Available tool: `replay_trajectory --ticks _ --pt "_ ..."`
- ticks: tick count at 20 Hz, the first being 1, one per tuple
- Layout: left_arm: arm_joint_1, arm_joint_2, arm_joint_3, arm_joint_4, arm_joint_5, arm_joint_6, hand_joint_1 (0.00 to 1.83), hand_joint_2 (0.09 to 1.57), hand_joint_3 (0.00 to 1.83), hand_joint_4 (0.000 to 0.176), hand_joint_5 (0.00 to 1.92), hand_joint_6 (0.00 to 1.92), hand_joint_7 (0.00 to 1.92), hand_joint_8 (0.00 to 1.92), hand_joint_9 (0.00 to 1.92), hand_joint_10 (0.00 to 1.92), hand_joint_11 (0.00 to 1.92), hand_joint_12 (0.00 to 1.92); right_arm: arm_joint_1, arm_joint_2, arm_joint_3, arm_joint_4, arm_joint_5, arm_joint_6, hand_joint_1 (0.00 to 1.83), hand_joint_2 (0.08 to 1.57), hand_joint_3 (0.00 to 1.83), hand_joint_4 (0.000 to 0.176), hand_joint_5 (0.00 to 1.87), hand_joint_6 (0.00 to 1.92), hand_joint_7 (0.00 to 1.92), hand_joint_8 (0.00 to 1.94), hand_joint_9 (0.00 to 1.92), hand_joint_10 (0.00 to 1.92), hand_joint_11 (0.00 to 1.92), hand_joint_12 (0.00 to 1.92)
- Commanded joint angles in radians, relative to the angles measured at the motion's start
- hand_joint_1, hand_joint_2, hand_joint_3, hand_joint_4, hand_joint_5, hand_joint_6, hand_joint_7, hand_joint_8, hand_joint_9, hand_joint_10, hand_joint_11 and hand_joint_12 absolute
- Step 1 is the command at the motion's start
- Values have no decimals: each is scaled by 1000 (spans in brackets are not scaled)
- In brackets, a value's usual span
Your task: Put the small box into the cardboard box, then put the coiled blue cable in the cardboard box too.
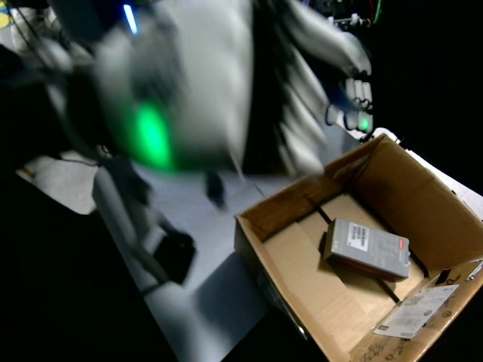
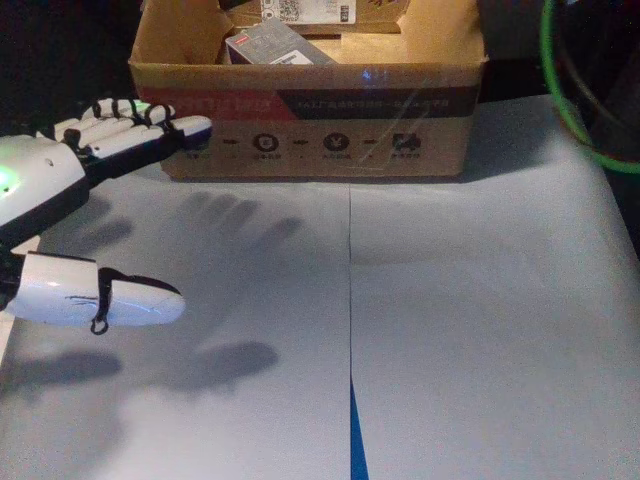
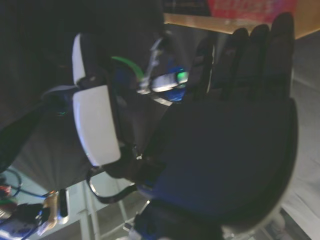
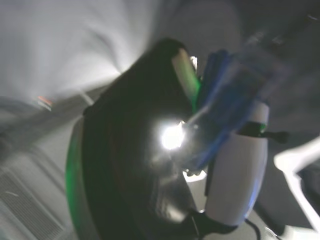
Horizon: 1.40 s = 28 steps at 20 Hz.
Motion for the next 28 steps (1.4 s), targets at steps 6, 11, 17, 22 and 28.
replay_trajectory --ticks 6,11,17,22,28 --pt "-27 -8 12 -10 -109 -6 543 887 3 176 69 4 16 1 16 0 95 12 28 -44 36 -3 37 4 431 1119 0 80 339 403 267 1078 317 1492 129 1800" --pt "-27 -10 13 -10 -108 -6 576 886 1 176 82 3 36 5 34 5 103 14 28 -41 31 -17 37 4 202 990 0 157 0 0 74 1 168 3 20 14" --pt "-27 -2 9 -18 -125 -6 557 872 0 176 84 1 43 3 36 1 103 13 -4 89 -89 -25 119 4 352 939 0 176 0 0 0 0 0 0 0 0" --pt "-6 23 -7 -47 -170 -6 550 873 0 176 41 0 0 0 0 0 0 0 -234 291 -305 75 432 4 226 924 0 176 0 0 0 0 0 0 0 0" --pt "73 60 -35 -134 -284 -5 503 844 0 176 0 0 0 0 0 0 0 0 -512 413 -456 205 661 4 433 838 0 176 0 0 0 0 0 0 0 0"
